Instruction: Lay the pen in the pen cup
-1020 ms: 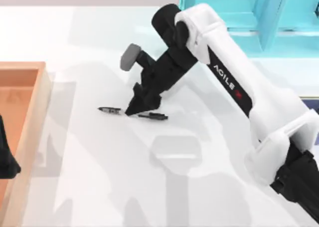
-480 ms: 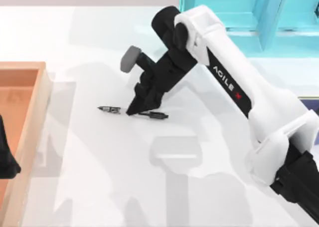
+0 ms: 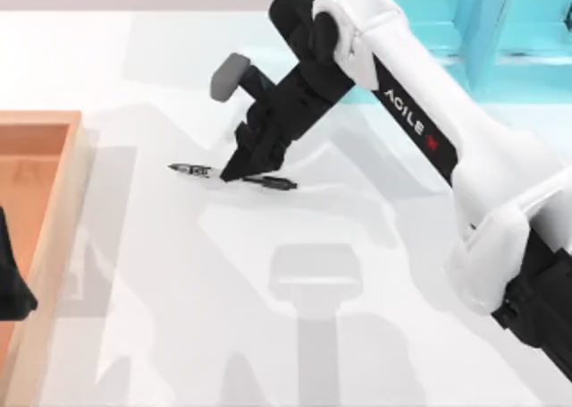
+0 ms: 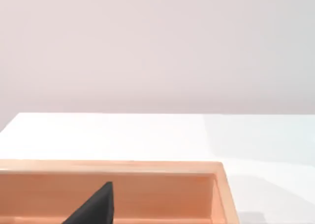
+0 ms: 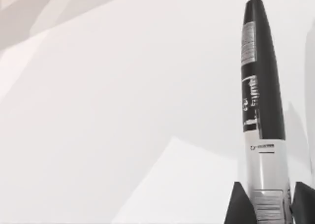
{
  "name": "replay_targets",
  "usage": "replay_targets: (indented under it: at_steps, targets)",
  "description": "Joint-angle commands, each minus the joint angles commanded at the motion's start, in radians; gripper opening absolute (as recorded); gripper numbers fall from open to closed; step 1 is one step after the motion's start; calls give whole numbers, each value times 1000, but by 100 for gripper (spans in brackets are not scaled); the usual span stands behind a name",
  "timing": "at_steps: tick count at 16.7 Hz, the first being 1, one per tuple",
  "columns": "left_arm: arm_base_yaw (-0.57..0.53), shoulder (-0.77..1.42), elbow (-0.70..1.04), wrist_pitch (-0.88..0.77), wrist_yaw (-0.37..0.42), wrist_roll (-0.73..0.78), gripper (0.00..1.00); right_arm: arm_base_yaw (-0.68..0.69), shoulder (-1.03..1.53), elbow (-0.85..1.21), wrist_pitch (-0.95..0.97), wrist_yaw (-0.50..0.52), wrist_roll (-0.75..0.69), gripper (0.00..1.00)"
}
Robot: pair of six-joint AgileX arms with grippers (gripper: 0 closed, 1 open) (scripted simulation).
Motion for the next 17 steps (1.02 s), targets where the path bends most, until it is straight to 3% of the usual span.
replay_targets:
  at_steps: [4, 13, 17]
  targets:
    - [0, 0, 0, 0, 0, 0, 100, 13, -236, -302, 131, 19, 48, 0]
    - [0, 0, 0, 0, 0, 0, 100, 125, -835, -1208, 442, 26, 161, 0]
    - [0, 0, 0, 0, 0, 0, 100, 180, -1018, -1478, 534, 20, 197, 0]
